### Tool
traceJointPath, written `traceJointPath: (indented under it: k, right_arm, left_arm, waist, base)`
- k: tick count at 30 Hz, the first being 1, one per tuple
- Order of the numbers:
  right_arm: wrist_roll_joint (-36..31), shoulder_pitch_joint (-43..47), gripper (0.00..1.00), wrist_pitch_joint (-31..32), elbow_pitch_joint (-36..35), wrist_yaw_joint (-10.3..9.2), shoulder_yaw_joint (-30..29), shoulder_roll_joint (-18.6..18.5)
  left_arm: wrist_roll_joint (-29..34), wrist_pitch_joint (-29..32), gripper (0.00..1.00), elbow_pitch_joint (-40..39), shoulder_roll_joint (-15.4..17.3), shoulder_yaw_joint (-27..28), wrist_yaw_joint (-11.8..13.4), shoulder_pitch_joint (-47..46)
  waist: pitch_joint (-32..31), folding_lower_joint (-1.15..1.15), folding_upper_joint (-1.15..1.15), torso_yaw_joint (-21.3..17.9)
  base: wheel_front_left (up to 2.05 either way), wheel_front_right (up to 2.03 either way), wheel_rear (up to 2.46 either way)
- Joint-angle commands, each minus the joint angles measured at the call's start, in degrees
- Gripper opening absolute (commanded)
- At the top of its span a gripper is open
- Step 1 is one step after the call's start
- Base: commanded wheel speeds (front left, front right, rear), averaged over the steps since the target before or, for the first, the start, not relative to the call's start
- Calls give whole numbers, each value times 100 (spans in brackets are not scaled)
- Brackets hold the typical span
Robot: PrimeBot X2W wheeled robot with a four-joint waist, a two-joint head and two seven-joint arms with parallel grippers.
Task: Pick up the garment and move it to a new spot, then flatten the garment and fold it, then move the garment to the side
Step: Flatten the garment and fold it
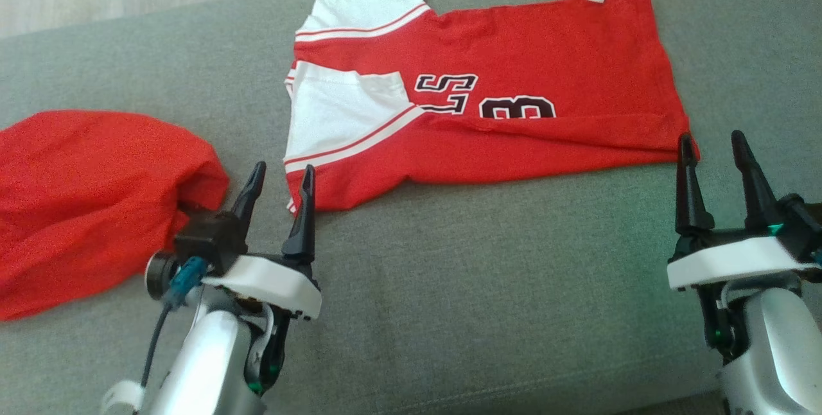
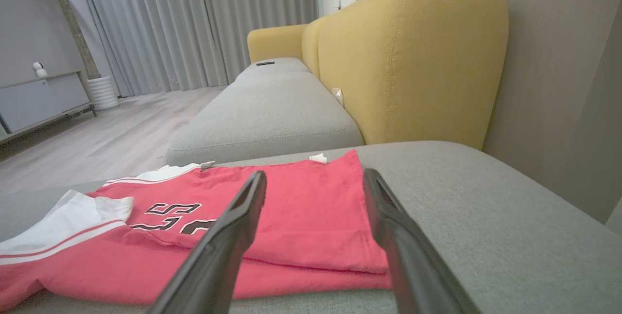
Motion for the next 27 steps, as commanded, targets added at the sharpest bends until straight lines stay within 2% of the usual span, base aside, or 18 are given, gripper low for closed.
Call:
traceJointPath:
  k: [1,8,15,18,19,20,27]
  right_arm:
    - [-38,-190,100,12,-216,-5,123,-38]
    - [-39,-308,100,44,-259,-5,228,-16]
    - [-38,-395,100,46,-243,-5,320,-8]
    - [-44,-409,100,75,-207,-5,342,-25]
    - [-52,-411,100,102,-183,-5,335,-35]
    - [-67,-413,100,153,-146,-5,317,-45]
    - [-221,-468,100,475,63,-5,121,-23]
  left_arm:
    - [55,-35,100,106,1,114,-3,-345]
    - [27,137,100,1536,1,-13,113,-973]
    - [102,271,100,2362,26,-15,330,-1359]
    - [95,313,99,2662,25,-73,270,-1484]
    - [94,300,28,2728,25,-99,234,-1522]
    - [89,262,0,2766,24,-117,205,-1554]
    - [74,-16,0,2412,17,-101,193,-1679]
  waist:
    - [84,0,0,-58]
    - [347,0,0,-256]
    - [446,0,0,-359]
    - [458,0,0,-377]
    - [458,0,0,-376]
    - [456,0,0,-371]
    - [407,0,0,-227]
  base:
    - [0,0,0]
    - [0,0,0]
    - [0,0,0]
    - [0,0,0]
    - [0,0,0]
    - [0,0,0]
    - [0,0,0]
